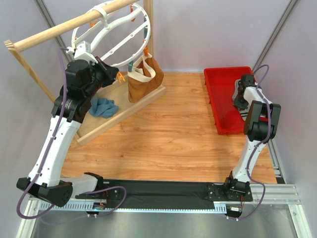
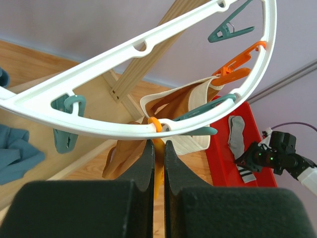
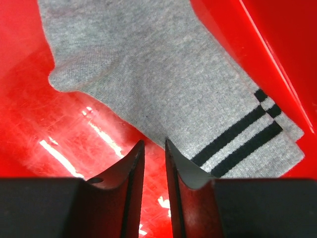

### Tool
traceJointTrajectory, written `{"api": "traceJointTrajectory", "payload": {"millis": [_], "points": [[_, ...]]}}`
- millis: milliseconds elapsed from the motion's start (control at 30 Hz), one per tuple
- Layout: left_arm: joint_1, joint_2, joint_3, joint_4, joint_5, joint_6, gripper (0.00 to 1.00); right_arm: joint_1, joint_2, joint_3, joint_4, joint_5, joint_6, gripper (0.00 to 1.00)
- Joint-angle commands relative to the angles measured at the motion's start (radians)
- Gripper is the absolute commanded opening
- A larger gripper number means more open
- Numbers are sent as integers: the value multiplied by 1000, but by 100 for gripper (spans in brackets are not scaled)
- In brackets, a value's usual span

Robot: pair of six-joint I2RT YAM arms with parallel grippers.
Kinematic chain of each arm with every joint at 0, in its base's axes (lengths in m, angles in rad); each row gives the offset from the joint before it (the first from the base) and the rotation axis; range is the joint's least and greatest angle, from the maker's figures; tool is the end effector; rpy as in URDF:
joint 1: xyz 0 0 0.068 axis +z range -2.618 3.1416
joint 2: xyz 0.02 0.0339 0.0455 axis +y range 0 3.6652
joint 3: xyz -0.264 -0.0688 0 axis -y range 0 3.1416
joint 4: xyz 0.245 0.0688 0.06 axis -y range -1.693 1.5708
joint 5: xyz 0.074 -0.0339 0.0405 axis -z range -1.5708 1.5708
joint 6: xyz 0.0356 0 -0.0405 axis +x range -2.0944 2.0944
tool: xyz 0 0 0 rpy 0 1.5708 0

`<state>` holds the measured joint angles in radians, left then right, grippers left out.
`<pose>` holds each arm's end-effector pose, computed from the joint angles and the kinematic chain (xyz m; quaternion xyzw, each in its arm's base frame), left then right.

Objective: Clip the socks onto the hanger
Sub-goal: Adjust the sock in the bin.

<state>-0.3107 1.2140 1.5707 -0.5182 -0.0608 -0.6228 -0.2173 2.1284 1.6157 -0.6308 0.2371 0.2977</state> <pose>0.2335 -0.0727 0.4850 -0.1378 0.7492 -0.2707 0.5886 0.4353 -0.1047 0.1708 0.2714 0.9320 -0.1070 0.2150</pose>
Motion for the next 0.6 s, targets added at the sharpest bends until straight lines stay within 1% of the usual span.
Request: {"api": "traceJointTrajectory", "payload": {"millis": [0,100,200,267,367,433,567], "points": [[-1,-8,-5,-20,39,6,0,-4,19,35,0,60,-22,23],[-1,-11,-3,-22,39,9,0,-2,19,46,8,68,-26,24],[-1,-8,-3,-20,45,8,0,-1,37,76,-6,70,-29,29],[-1,-7,-3,-17,49,6,0,1,53,92,-20,74,-37,30],[-1,-7,-5,-17,52,5,0,9,71,116,-38,117,-43,31],[-1,-7,-6,-17,52,8,0,10,73,116,-30,126,-43,31],[-1,-8,-6,-17,49,8,0,9,96,162,-50,152,-43,25]]}}
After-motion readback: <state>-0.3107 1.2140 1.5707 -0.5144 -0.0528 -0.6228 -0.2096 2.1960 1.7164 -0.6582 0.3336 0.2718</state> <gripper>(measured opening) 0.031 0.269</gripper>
